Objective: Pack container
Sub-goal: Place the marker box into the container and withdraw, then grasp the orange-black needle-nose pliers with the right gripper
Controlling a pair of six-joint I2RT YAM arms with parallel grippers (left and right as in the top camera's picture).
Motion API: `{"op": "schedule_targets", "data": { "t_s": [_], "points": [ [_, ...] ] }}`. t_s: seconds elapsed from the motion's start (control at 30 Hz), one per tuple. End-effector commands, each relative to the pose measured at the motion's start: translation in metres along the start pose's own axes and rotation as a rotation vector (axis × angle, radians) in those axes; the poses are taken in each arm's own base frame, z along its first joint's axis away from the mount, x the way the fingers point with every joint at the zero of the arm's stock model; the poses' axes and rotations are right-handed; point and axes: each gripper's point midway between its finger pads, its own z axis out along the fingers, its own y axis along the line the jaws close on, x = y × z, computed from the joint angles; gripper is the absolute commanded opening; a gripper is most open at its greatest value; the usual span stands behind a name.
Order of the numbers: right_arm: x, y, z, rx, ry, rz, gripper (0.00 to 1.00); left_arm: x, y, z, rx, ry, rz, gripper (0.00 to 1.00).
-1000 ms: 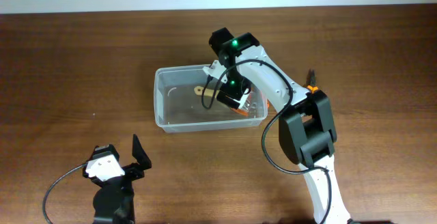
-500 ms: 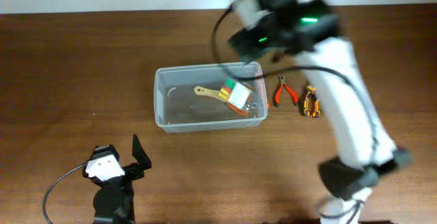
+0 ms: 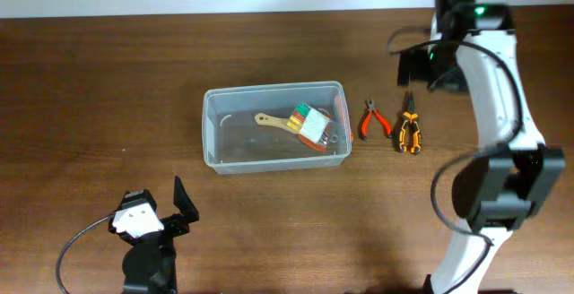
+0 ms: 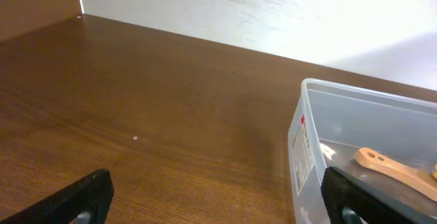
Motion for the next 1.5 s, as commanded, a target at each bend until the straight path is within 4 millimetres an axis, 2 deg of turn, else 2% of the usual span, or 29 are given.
{"op": "schedule_targets", "data": {
  "t_s": [0.0, 0.1, 0.27, 0.37, 0.47, 0.63, 0.93, 1.0, 1.17, 1.27, 1.33, 1.37, 1.47],
  "points": [
    [0.018, -0.008, 0.031, -0.009, 0.088, 0.065, 0.99, 0.001, 0.000, 0.000, 0.000, 0.000, 0.010, 0.99],
    [0.023, -0.022, 0.048, -0.013, 0.116, 0.087, 0.99, 0.001, 0.000, 0.000, 0.000, 0.000, 0.010, 0.99],
    [0.025, -0.038, 0.051, -0.068, 0.129, 0.046, 0.99, 0.001, 0.000, 0.000, 0.000, 0.000, 0.010, 0.99],
    [0.031, -0.038, 0.056, -0.072, 0.147, 0.004, 0.99, 0.001, 0.000, 0.000, 0.000, 0.000, 0.010, 0.99],
    [0.039, -0.037, 0.067, -0.071, 0.169, -0.003, 0.93, 0.001, 0.000, 0.000, 0.000, 0.000, 0.010, 0.99],
    [0.052, -0.038, 0.093, -0.066, 0.190, 0.000, 0.71, 0.001, 0.000, 0.000, 0.001, 0.000, 0.010, 0.99],
    [0.068, -0.040, 0.117, -0.066, 0.209, 0.007, 0.69, 0.001, 0.000, 0.000, 0.000, 0.000, 0.010, 0.99],
    [0.071, -0.039, 0.121, -0.066, 0.212, 0.011, 0.64, 0.001, 0.000, 0.000, 0.001, 0.000, 0.010, 0.99],
    [0.079, -0.039, 0.131, -0.065, 0.221, 0.015, 0.44, 0.001, 0.000, 0.000, 0.000, 0.000, 0.010, 0.99],
    [0.079, -0.039, 0.131, -0.065, 0.218, 0.014, 0.25, 0.001, 0.000, 0.000, 0.001, 0.000, 0.010, 0.99],
    [0.077, -0.039, 0.130, -0.065, 0.212, 0.015, 0.08, 0.001, 0.000, 0.000, 0.001, 0.000, 0.010, 0.99],
    [0.075, -0.039, 0.129, -0.065, 0.208, 0.023, 0.04, 0.001, 0.000, 0.000, 0.001, 0.000, 0.010, 0.99],
    [0.061, -0.040, 0.111, -0.064, 0.175, 0.059, 0.04, 0.001, 0.000, 0.000, 0.000, 0.000, 0.010, 0.99]
  ]
}}
